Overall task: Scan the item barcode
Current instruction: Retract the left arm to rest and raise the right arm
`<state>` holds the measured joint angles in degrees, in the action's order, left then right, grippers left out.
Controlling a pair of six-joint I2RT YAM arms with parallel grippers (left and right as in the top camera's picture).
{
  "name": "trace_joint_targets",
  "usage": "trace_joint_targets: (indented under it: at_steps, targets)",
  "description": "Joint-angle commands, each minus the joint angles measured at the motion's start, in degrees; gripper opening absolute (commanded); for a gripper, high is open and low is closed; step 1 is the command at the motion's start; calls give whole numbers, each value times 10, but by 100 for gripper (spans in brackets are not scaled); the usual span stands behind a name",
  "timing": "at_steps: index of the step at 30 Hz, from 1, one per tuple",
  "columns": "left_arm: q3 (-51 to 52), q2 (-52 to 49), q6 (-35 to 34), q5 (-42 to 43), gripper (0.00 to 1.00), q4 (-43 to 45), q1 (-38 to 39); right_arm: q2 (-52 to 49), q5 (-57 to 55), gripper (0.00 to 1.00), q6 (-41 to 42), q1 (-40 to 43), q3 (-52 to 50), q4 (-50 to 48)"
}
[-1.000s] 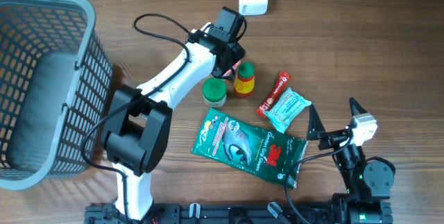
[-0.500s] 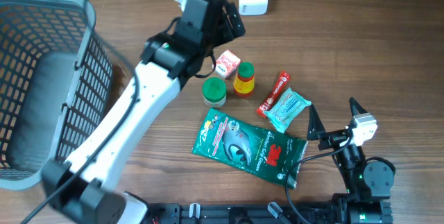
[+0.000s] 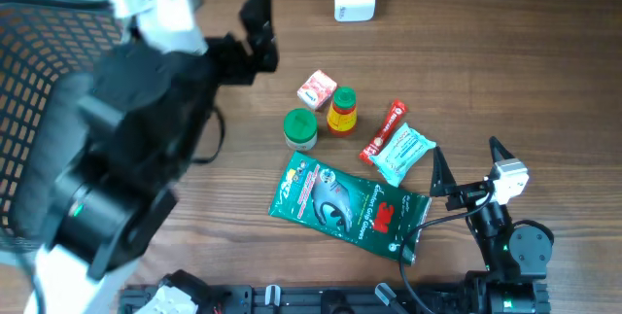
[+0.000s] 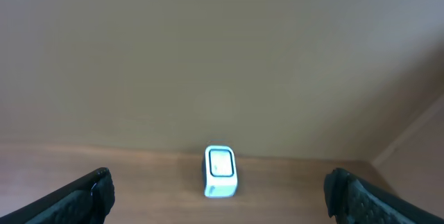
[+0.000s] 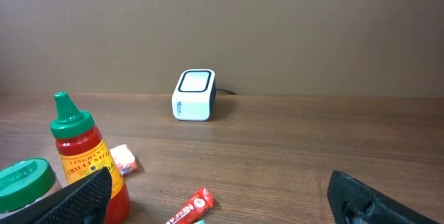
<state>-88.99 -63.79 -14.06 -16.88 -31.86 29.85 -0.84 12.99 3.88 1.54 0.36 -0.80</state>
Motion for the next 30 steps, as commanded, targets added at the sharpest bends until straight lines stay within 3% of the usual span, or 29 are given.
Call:
trace_joint_targets:
  at_steps: [1,21,22,26,30]
  targets:
    - [-3,39,49,-10,100,-11,-1,3,-6,100,7,-2,-1,-2]
    - [-2,184,47,-5,100,7,-1,3,-5,100,9,-2,-1,-2]
    - [-2,197,47,-5,100,5,-1,3,2,100,34,-2,-1,-2]
    - [2,238,47,-5,100,4,-1,3,121,100,424,-2,-1,-10]
    - [7,255,46,-5,100,9,-1,3,169,100,612,-2,0,-15]
